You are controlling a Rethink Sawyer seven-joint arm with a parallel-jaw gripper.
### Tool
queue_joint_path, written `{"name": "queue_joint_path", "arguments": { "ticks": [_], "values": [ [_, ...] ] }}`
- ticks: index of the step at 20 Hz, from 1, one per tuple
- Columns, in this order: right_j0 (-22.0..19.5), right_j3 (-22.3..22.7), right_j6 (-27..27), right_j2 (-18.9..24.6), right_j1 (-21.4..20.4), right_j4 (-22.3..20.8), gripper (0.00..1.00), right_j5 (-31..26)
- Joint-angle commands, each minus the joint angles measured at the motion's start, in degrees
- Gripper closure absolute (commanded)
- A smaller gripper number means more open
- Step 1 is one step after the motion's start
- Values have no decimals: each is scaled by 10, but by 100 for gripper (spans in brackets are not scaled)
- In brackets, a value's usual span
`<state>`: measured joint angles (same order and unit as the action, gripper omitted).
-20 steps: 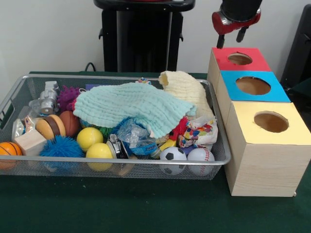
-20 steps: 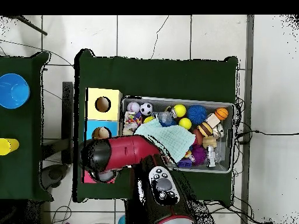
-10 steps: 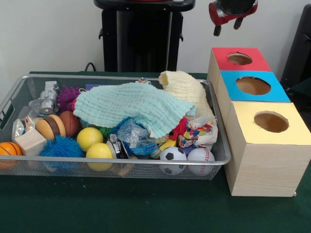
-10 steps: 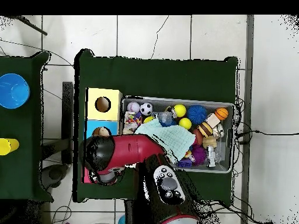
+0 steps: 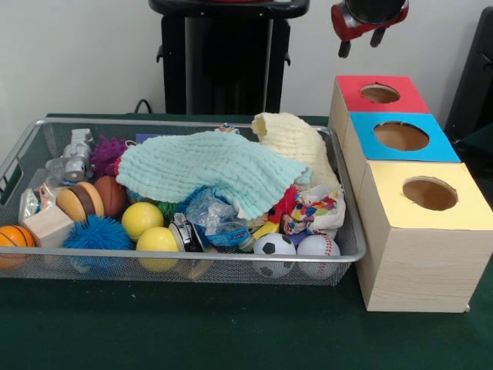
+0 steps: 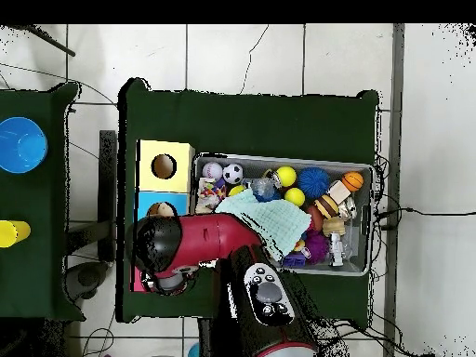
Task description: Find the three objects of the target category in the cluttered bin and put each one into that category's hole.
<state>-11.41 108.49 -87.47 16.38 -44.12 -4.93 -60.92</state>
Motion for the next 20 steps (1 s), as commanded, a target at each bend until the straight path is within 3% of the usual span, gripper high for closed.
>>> {"name": "queue_joint_path", "arguments": {
  "ticks": [1,7,15,20],
  "values": [
    [-18,-55,-2,-12,9,-89,0,32],
    [-39,-88,10,-19,16,-146,0,29],
    [-121,-95,87,18,39,-197,0,80],
    [-147,-152,114,40,78,-214,0,38]
  ]
}}
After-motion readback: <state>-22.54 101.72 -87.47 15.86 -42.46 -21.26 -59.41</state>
